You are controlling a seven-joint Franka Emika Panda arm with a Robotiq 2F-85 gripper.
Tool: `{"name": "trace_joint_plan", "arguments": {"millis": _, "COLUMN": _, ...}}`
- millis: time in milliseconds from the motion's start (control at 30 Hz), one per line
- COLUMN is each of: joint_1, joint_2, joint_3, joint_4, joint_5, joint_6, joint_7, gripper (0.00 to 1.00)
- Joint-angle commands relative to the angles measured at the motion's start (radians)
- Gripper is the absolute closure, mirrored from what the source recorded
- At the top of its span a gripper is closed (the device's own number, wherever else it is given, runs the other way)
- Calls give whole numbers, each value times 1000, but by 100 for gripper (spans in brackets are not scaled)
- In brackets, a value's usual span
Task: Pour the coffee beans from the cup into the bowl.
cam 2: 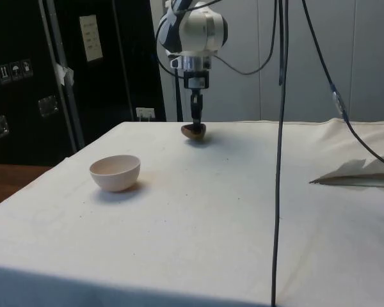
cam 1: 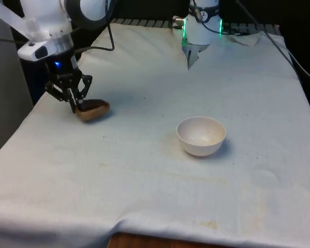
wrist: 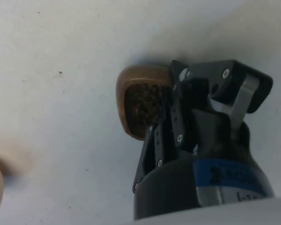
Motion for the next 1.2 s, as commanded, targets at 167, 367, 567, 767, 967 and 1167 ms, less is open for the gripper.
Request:
{"name": "trace_joint_plan", "arguments": {"millis": 167, "joint_1": 27, "joint_2": -33, "joint_3": -6, "joint_4": -29, "joint_5": 0, "joint_6": 16, "joint_7": 29, "gripper": 100}}
{"name": "trace_joint_plan", "arguments": {"millis": 367, "joint_1": 41, "joint_2": -49, "joint_3": -6, "joint_4": -38, "joint_5": -1, "joint_6": 16, "joint_7": 53, "gripper": 100}}
{"name": "trace_joint_plan", "arguments": {"millis": 567, "joint_1": 54, "joint_2": -66, "joint_3": -7, "joint_4": -43, "joint_5": -3, "joint_6": 13, "joint_7": 84, "gripper": 100}}
{"name": "trace_joint_plan", "arguments": {"millis": 767, "joint_1": 67, "joint_2": -83, "joint_3": -8, "joint_4": -49, "joint_5": -8, "joint_6": 12, "joint_7": 114, "gripper": 100}}
{"name": "trace_joint_plan", "arguments": {"millis": 967, "joint_1": 79, "joint_2": -97, "joint_3": -9, "joint_4": -49, "joint_5": -14, "joint_6": 11, "joint_7": 147, "gripper": 100}}
{"name": "trace_joint_plan", "arguments": {"millis": 1167, "joint_1": 88, "joint_2": -109, "joint_3": -11, "joint_4": -47, "joint_5": -31, "joint_6": 13, "joint_7": 178, "gripper": 100}}
